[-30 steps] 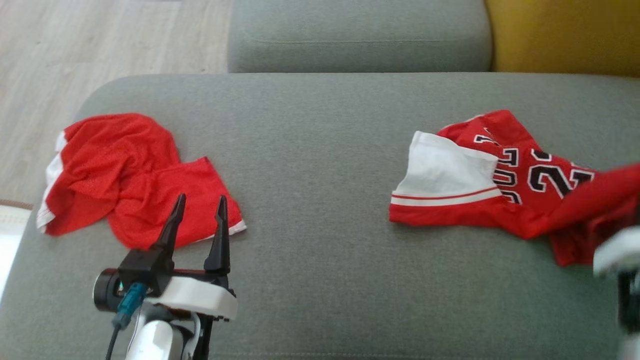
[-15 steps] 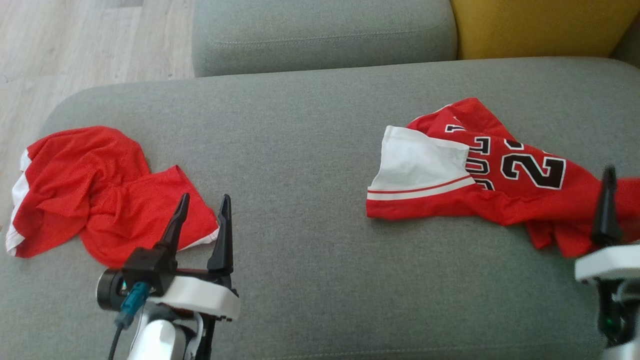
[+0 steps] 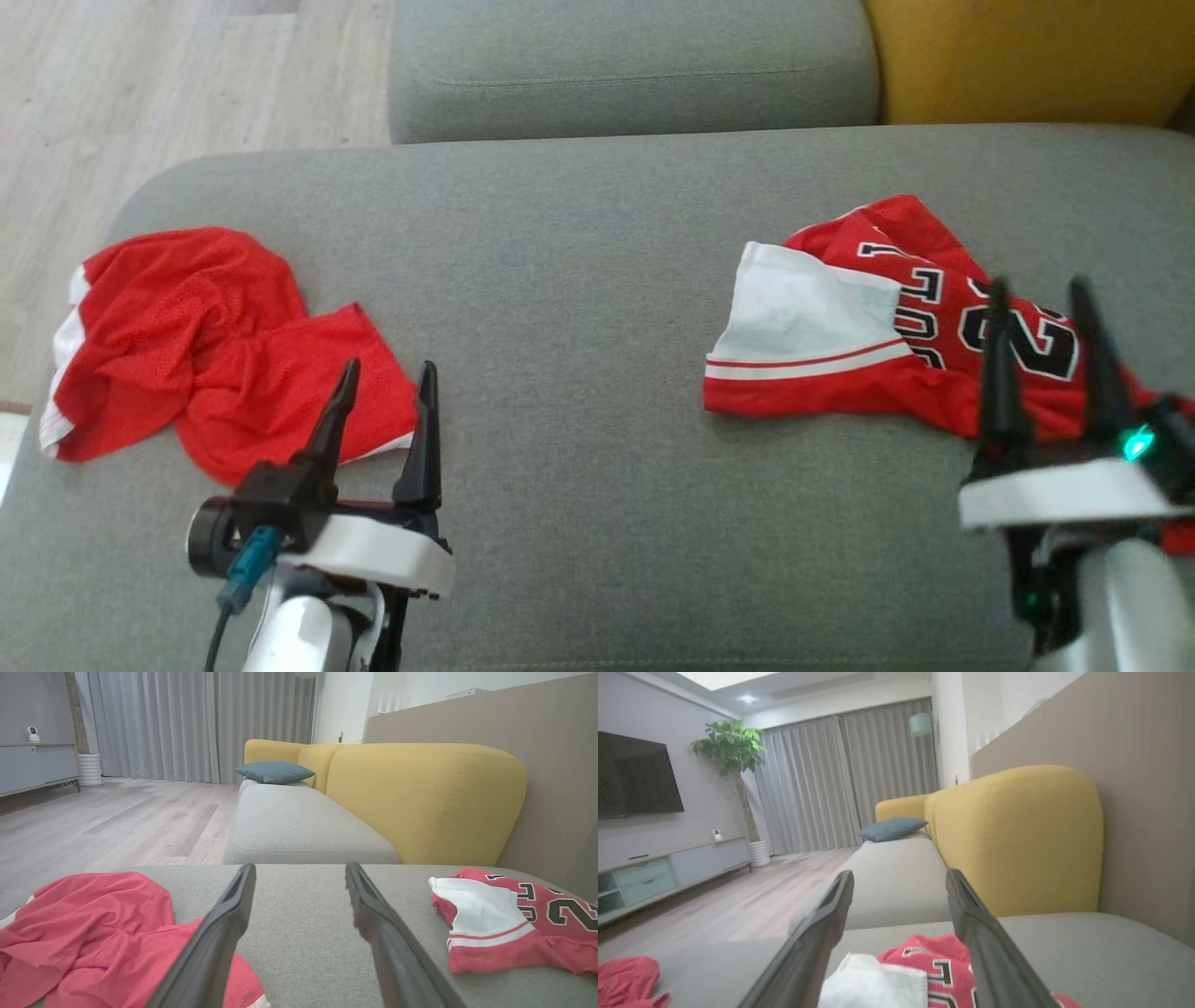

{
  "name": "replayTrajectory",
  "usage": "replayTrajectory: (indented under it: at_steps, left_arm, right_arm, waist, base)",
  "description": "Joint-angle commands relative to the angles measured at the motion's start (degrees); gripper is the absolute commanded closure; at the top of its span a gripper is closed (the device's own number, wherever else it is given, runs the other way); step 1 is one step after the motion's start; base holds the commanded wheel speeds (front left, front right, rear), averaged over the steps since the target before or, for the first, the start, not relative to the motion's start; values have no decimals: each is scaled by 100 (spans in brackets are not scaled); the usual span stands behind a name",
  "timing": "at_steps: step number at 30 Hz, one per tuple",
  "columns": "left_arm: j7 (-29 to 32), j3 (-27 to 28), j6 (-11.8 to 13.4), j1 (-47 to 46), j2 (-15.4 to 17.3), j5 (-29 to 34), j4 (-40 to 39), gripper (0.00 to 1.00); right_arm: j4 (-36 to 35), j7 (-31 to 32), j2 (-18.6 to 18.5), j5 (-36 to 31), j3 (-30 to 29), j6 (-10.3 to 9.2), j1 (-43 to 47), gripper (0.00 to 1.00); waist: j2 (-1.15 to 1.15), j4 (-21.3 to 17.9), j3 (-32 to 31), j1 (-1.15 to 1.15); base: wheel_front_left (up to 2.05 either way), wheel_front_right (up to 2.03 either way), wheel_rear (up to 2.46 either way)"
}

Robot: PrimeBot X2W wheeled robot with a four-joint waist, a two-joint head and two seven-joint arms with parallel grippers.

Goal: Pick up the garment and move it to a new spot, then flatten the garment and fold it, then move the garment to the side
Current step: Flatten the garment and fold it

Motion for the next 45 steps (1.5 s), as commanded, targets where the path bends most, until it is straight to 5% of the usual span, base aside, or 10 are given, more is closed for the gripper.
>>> replayTrajectory:
  at_steps: [1, 9, 25, 35, 36, 37, 45]
  left_arm:
    - [-29, 157, 10, -222, -3, -28, -226, 0]
    - [-29, 38, 13, -211, -3, -56, -220, 0]
    - [-29, -82, -71, -563, -3, -61, -113, 0]
    - [-29, -151, -36, -676, -3, -113, -107, 0]
    - [-29, -154, -35, -683, -3, -114, -100, 0]
    - [-29, -157, -34, -690, -3, -114, -94, 0]
    - [-29, -168, -30, -701, -3, -115, -64, 0]
  right_arm:
    - [-26, -89, -59, 6, 197, 22, 33, 0]
    - [550, -216, -59, 8, 264, 22, -133, 0]
    - [2432, 919, -59, -1230, -518, 22, -2008, 0]
    - [3316, 951, -59, -1632, -794, 22, -2561, 0]
    - [3373, 934, -59, -1638, -793, 22, -2588, 24]
    - [3426, 911, -59, -1641, -787, 22, -2614, 100]
    - [3613, 538, -59, -1552, -724, 22, -2939, 100]
  waist:
    - [0, 43, 5, 0]
    - [0, 327, 140, 0]
    - [0, 1122, 873, 0]
    - [0, 1185, 1083, 0]
    - [0, 1174, 1087, 0]
    - [0, 1163, 1090, 0]
    - [0, 1077, 1037, 0]
  base:
    - [0, 0, 0]
    - [0, 0, 0]
    - [0, 0, 0]
    - [0, 0, 0]
    - [0, 0, 0]
    - [0, 0, 0]
    - [0, 0, 0]
